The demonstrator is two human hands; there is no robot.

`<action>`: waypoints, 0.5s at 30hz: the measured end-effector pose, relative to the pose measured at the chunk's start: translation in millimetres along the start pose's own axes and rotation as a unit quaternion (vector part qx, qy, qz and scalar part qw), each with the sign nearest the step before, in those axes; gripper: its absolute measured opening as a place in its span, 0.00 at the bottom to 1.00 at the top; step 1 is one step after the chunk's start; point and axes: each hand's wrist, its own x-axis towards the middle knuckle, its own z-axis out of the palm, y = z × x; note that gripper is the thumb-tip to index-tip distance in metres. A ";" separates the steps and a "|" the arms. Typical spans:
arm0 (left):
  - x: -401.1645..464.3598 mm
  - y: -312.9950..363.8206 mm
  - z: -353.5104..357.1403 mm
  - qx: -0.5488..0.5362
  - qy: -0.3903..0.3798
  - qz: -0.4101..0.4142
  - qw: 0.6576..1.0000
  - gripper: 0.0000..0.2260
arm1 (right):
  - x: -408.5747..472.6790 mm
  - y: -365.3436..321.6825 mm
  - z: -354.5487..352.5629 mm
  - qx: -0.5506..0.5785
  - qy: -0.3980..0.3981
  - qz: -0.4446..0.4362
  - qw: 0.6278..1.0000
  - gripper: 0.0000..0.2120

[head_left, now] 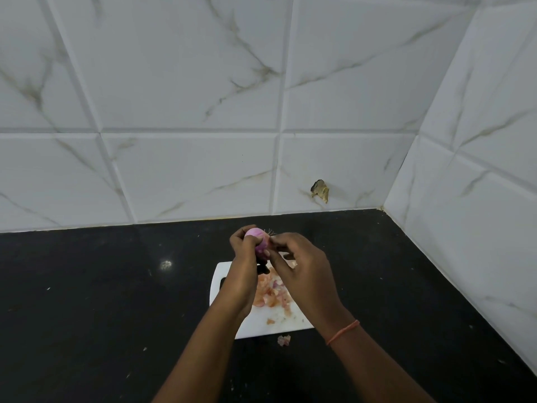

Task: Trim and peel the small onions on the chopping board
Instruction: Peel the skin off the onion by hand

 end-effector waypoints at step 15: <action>-1.4 1.5 1.6 0.027 0.018 0.017 0.999 0.13 | 7.4 -1.4 -4.2 -0.017 -0.002 -0.013 1.000 0.06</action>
